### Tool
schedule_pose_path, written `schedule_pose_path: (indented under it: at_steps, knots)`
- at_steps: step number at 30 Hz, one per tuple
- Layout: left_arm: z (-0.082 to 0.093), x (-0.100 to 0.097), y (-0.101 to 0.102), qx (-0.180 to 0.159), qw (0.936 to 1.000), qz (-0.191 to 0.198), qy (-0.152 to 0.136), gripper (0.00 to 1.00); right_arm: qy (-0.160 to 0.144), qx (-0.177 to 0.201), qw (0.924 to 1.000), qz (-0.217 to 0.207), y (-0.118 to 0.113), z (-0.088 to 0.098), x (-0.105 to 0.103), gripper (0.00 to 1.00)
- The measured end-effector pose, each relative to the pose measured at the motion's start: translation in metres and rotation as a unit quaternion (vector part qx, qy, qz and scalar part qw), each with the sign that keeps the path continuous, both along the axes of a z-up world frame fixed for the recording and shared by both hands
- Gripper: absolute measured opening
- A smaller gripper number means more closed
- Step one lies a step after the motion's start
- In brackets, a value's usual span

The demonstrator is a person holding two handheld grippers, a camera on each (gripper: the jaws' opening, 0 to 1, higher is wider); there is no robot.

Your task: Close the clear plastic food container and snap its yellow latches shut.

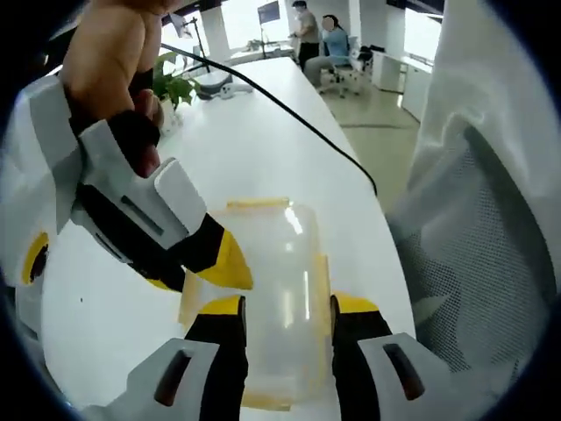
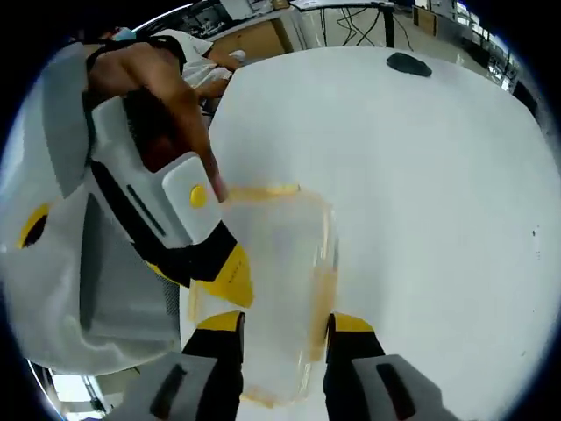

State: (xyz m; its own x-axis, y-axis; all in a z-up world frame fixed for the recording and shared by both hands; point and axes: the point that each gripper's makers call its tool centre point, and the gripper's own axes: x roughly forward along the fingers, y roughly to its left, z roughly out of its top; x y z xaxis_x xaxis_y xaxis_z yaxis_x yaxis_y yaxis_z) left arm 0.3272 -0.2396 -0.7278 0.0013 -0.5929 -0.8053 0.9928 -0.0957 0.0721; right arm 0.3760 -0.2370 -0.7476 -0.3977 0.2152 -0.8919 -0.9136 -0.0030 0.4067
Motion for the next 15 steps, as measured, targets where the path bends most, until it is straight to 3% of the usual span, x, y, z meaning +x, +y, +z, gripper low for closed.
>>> schedule_pose_path:
  at_steps: [2, 7, 15]
  knots:
    - [0.0000, -0.0012, 0.0019, 0.000, 1.0000, -0.004, -0.002, 0.34, -0.006, 0.021, 0.9994, 0.025, 0.0009, 0.0000, 0.0013, 0.34]
    - [-0.0006, 0.0001, -0.0003, 0.000, 1.0000, 0.003, -0.002, 0.34, -0.014, 0.039, 0.9991, 0.002, -0.0017, 0.0025, 0.0007, 0.35]
    - [-0.0056, -0.0004, -0.0004, 0.007, 0.9984, -0.008, -0.055, 0.34, -0.048, 0.036, 0.9982, -0.002, -0.0002, 0.0041, 0.0007, 0.35]
